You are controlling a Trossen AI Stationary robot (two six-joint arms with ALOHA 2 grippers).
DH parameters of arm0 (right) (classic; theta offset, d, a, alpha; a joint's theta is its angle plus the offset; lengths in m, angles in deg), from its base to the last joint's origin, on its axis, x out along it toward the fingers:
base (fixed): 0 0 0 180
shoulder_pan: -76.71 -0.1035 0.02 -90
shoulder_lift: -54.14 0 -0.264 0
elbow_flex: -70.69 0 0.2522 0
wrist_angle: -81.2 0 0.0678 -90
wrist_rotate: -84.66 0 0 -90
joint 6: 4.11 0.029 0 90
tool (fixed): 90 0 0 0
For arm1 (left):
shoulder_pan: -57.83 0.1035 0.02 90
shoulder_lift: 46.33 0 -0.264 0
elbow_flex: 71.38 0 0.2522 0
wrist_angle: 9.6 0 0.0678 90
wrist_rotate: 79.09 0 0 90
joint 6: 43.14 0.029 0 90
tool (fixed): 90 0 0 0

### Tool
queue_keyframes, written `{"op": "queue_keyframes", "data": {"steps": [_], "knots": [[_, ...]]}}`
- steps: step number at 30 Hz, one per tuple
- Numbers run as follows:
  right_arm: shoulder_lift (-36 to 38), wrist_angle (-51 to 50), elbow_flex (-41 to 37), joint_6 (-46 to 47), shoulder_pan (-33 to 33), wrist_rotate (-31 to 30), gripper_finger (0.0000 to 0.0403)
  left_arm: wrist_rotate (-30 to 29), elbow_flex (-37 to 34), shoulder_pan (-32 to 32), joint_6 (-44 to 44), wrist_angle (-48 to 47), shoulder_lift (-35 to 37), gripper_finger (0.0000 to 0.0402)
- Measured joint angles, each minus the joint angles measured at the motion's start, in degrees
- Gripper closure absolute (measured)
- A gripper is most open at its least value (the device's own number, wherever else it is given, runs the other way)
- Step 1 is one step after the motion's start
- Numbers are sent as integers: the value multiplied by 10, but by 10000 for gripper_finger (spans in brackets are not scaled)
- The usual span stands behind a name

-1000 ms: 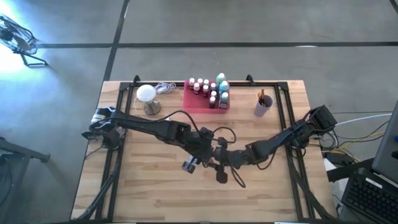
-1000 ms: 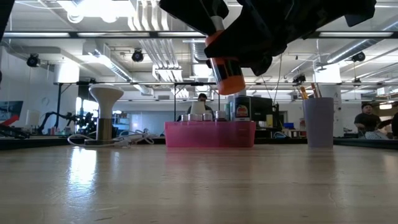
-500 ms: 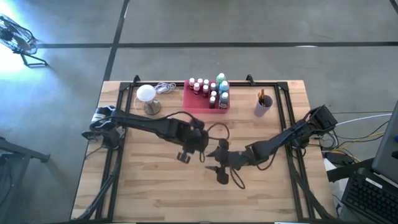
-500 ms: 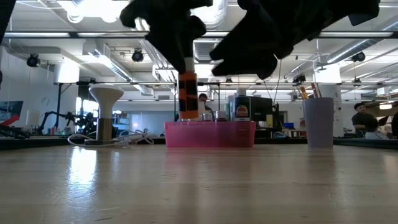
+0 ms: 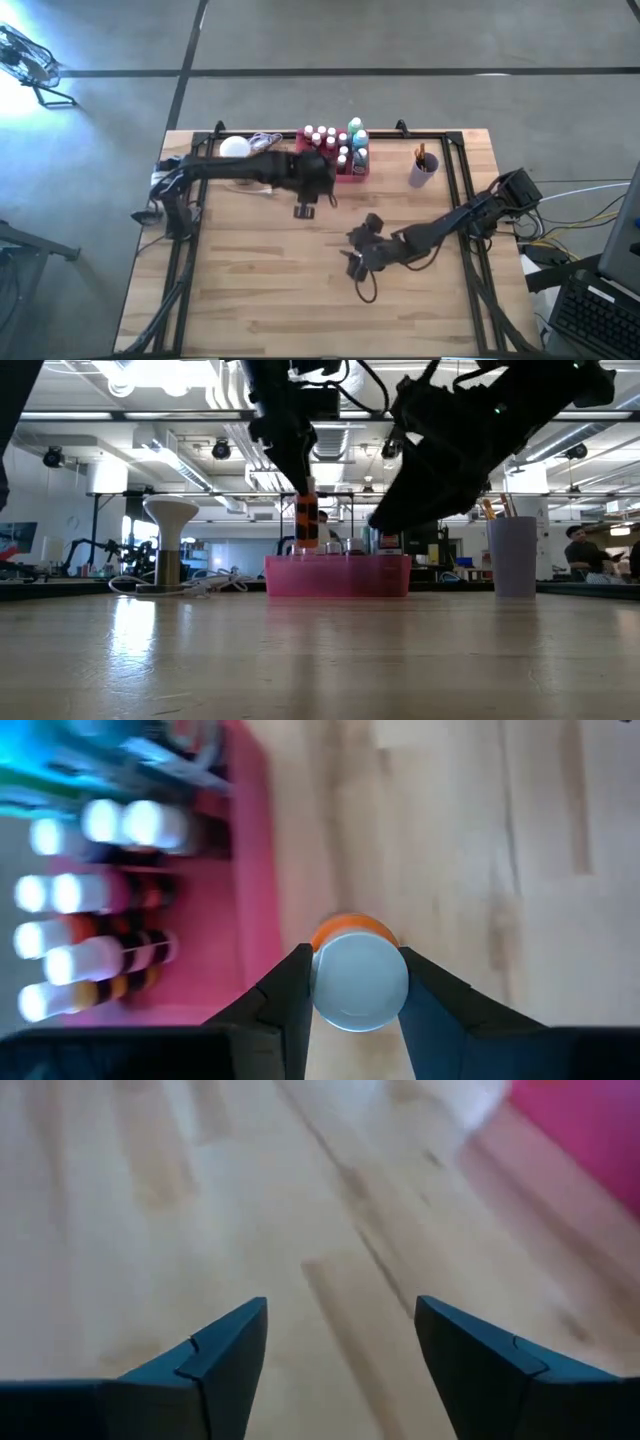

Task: Pick & Place Paint Supplies
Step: Put the orange black paint bottle into the pink bin

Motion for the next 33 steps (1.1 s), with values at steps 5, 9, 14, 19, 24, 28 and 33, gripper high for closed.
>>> {"op": "queue_keyframes", "data": {"steps": [5,9,14,19,24,28,33], "knots": [[17,-121,-1,80,1,-91,172,32,29,55,2,6,1,278],[42,-207,-11,150,2,-139,183,37,41,106,2,13,1,278],[68,-208,-41,158,3,-148,180,77,41,170,-3,38,1,278],[92,-200,-66,164,3,-149,173,113,41,206,-11,58,-4,278],[124,-178,-100,163,4,-154,170,132,41,217,-12,80,-18,278],[152,-172,-127,176,4,-162,177,136,41,222,-1,86,-33,278],[178,-166,-155,197,4,-165,190,136,41,235,0,91,-53,278]]}}
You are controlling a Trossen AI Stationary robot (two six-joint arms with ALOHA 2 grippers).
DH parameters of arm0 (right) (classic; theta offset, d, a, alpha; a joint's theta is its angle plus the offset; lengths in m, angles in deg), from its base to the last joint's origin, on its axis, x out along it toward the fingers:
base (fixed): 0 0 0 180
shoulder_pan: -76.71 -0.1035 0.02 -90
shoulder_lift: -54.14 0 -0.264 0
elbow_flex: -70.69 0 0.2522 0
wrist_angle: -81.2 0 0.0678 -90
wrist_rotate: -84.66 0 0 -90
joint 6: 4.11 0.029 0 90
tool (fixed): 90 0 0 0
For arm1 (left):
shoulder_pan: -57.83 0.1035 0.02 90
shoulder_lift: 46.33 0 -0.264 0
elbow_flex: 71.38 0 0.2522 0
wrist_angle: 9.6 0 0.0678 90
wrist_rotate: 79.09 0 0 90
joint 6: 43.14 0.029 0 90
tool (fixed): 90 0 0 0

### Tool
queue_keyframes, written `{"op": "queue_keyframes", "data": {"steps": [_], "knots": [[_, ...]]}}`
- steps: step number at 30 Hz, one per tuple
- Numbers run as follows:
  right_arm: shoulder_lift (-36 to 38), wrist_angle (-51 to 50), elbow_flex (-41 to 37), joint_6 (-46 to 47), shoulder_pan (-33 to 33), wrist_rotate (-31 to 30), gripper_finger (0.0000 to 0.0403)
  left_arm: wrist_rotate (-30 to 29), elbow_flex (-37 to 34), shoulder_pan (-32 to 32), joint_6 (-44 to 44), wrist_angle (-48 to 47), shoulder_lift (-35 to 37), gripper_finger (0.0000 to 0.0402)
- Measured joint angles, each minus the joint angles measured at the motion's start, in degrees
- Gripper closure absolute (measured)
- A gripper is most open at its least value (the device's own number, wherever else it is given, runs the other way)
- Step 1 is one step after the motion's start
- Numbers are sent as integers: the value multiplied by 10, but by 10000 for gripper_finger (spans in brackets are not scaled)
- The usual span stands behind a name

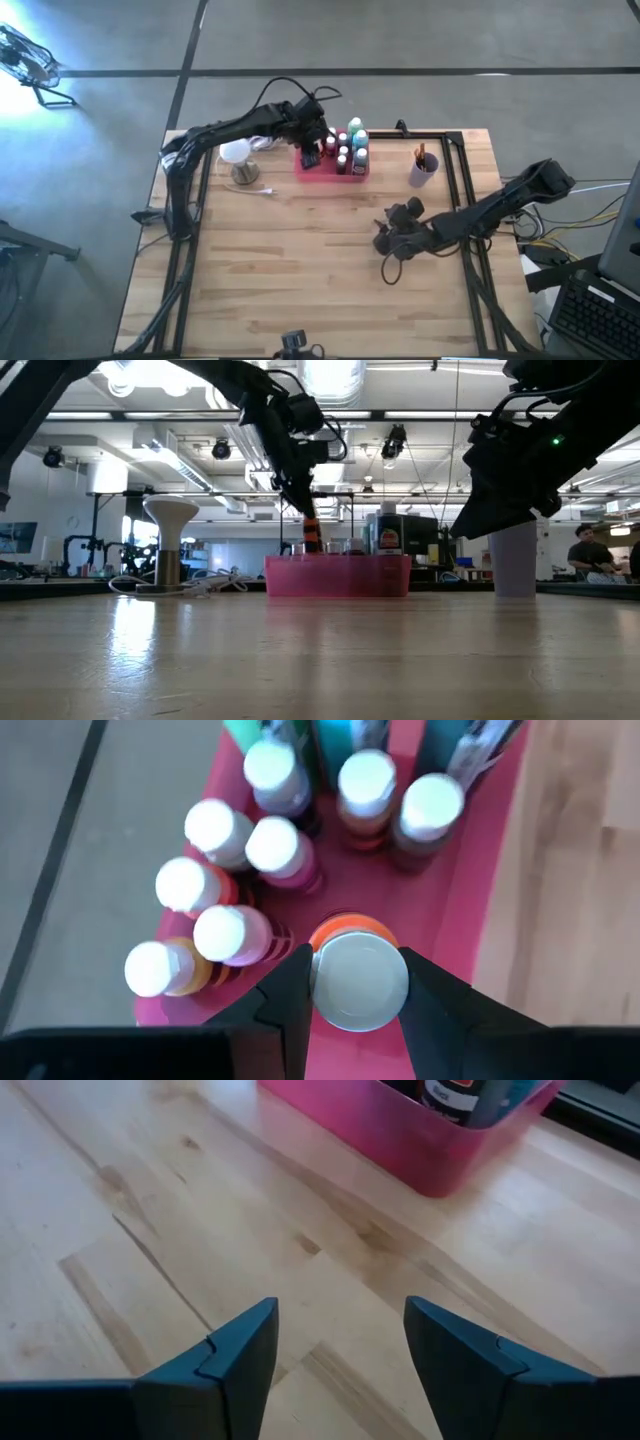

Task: Pick & Place Paint Supplies
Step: Put the orange black paint bottle into the pink bin

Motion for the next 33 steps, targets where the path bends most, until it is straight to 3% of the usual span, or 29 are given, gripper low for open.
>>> {"op": "queue_keyframes", "data": {"steps": [15,27,33], "knots": [[16,22,-20,-9,1,-14,215,35,0,17,1,19,-79,278],[16,21,-20,-23,15,-14,203,48,1,28,1,25,-88,277],[16,21,-20,-27,22,-14,206,49,1,28,11,21,-88,247]]}}
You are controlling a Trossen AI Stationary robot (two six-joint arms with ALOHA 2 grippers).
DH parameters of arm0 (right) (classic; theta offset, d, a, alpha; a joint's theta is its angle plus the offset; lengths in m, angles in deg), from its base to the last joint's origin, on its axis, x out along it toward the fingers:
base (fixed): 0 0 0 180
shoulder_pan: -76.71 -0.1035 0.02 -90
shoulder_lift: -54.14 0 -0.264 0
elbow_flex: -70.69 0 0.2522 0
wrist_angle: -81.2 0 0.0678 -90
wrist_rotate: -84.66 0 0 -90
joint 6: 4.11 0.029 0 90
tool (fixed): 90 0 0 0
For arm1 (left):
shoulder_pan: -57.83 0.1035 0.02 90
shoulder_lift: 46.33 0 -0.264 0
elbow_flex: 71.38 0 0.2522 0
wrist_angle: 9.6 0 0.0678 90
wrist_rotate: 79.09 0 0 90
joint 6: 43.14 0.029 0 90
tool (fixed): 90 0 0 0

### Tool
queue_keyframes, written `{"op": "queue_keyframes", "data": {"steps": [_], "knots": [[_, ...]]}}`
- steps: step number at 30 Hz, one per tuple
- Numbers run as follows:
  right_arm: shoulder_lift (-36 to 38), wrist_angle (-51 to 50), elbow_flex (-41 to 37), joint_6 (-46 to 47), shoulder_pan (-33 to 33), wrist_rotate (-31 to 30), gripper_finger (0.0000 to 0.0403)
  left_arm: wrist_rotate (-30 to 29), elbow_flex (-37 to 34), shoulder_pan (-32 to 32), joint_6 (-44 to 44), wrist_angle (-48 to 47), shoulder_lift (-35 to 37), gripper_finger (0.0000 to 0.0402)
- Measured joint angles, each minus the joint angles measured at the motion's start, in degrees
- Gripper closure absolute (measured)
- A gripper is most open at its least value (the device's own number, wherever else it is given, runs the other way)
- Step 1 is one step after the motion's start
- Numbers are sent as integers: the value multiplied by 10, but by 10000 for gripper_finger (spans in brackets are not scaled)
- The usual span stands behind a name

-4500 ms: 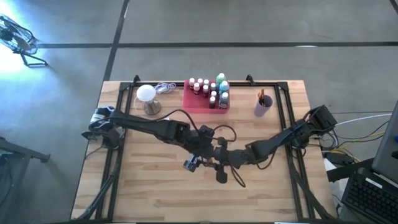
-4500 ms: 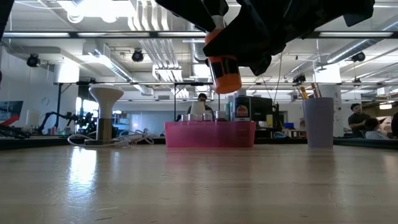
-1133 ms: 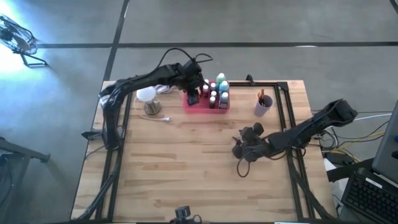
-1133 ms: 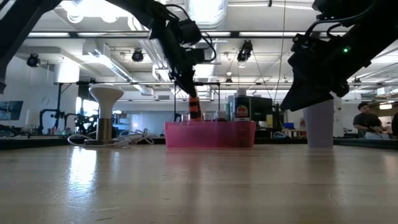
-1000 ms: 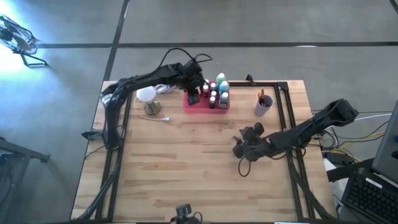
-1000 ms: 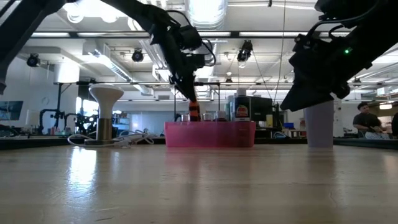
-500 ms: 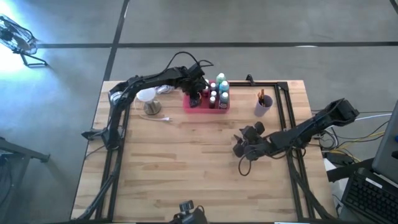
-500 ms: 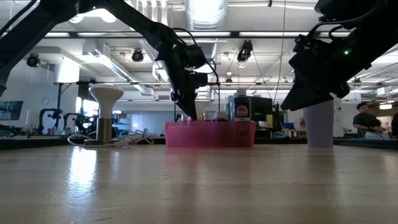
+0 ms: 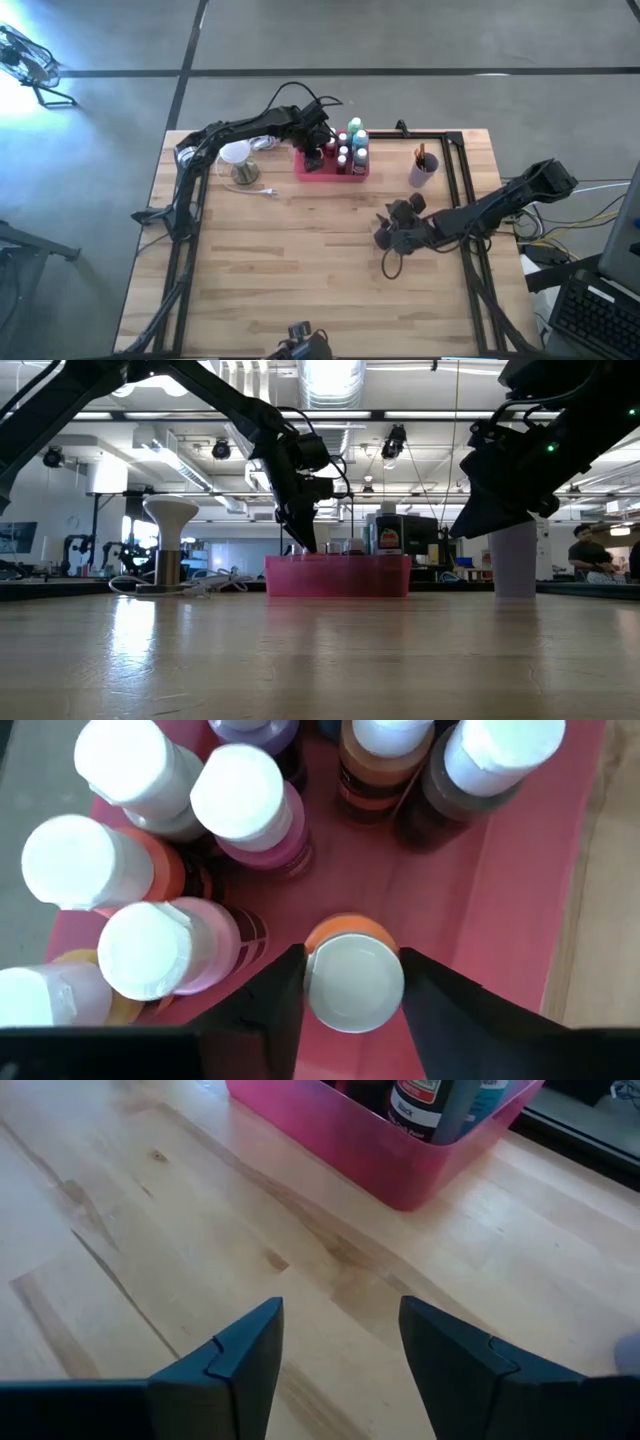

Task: Pick & Place Paint Supplies
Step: Put the orange black paint bottle into the pink bin, then return to Home Position

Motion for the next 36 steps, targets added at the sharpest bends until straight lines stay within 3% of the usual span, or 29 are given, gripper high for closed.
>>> {"op": "queue_keyframes", "data": {"steps": [12,18,26,31,36], "knots": [[0,0,0,-8,14,2,232,-10,31,0,12,-14,-1,157],[0,0,0,-11,16,2,242,-80,93,0,39,-89,6,152],[0,-1,0,-13,17,2,254,-82,180,-8,22,-168,79,154],[0,-1,0,-22,23,2,259,-36,142,-43,-34,-148,163,165],[0,2,0,-47,23,4,273,-21,-6,-117,-58,-36,246,194]]}}
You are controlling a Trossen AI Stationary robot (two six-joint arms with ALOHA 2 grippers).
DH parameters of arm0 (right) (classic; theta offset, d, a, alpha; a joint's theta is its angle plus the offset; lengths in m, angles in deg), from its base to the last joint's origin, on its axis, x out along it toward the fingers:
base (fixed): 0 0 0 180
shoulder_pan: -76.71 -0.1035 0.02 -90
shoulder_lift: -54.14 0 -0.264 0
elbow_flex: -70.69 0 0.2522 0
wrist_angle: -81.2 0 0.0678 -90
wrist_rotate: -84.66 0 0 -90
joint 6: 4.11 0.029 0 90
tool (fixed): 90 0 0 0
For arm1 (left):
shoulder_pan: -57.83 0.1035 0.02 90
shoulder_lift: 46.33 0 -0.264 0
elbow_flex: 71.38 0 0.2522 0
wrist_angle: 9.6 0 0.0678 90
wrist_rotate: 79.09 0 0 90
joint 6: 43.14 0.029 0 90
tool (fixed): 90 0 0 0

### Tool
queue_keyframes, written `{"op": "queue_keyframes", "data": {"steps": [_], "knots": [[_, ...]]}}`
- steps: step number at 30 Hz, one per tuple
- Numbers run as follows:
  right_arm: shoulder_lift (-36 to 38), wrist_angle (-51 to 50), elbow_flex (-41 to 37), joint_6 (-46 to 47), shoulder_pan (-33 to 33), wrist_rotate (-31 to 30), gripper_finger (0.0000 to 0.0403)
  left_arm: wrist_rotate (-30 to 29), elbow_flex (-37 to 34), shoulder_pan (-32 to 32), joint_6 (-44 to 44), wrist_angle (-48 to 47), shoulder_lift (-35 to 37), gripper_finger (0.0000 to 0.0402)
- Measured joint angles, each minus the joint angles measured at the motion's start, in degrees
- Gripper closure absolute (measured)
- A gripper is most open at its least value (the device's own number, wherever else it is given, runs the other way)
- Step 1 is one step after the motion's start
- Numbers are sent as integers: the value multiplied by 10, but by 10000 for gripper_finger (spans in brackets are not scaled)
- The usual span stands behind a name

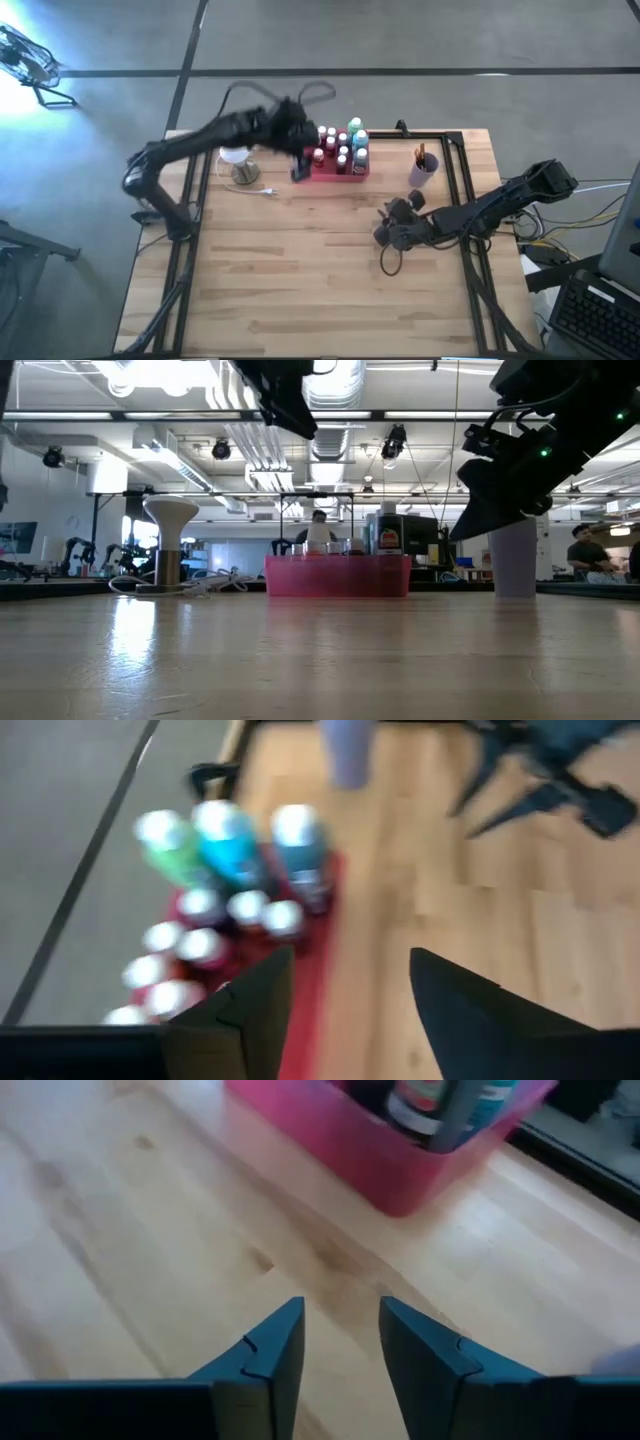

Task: Pick & Place Paint Supplies
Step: Return to Home Position

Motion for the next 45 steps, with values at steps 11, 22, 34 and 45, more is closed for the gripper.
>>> {"op": "queue_keyframes", "data": {"steps": [11,22,34,45], "knots": [[4,209,0,-273,8,172,388,-74,-391,-146,-8,360,200,298],[52,273,-66,-370,71,302,394,-44,-707,-146,-42,673,406,373],[245,506,-262,-407,157,449,394,-101,-823,-145,-5,708,498,390],[363,461,-310,-429,186,401,394,-113,-843,-145,12,693,500,388]]}}
